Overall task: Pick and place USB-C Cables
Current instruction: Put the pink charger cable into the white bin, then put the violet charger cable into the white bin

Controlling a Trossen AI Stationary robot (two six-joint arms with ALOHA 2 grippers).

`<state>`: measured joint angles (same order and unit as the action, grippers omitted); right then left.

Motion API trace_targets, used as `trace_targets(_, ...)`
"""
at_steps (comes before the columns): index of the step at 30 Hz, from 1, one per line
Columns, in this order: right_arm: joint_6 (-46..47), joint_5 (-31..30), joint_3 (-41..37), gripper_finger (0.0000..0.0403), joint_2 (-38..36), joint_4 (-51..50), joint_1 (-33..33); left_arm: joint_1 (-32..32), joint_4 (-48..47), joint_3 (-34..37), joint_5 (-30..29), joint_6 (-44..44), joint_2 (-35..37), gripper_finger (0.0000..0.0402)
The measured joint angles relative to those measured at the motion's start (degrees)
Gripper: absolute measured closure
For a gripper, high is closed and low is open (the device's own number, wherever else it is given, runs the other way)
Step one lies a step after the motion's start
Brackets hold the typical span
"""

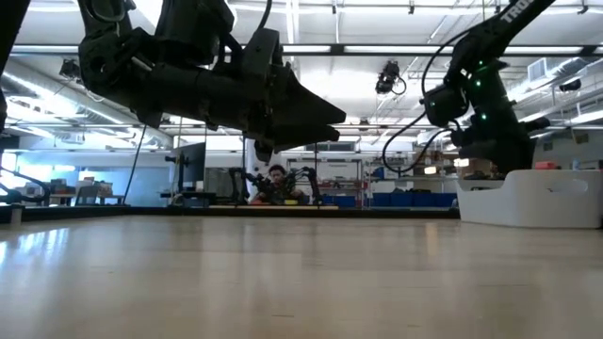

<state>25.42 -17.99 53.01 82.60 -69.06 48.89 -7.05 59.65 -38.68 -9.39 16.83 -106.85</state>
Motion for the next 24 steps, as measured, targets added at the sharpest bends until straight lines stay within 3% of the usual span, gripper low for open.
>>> trace_targets(6, -0.5, -0.4, 0.0, 0.0248, -1.4, 0.0, -0.4, 0.0, 0.0, 0.0, 0.0, -0.1, 0.0, 0.0221)
trace_targets(10, -0.6, -4.6, 0.0, 0.0221, -4.4, 0.2, -2.5, 0.0, 0.0, 0.0, 0.0, -0.1, 0.0, 0.0221)
trace_targets(14, -0.1, -9.2, 0.0, 0.0219, -9.8, 0.2, -8.3, 0.0, 0.0, 0.0, 0.0, -0.1, 0.0, 0.0221)
trace_targets(18, 5.9, -9.9, -0.4, 0.0233, -16.7, 0.3, -20.4, 0.0, 0.0, 0.0, 0.0, -0.1, 0.0, 0.0221)
trace_targets(24, 27.4, -7.8, -5.1, 0.0261, -20.9, 0.3, -49.6, -0.5, 0.0, 0.0, 0.0, -0.1, 0.0, 0.0221)
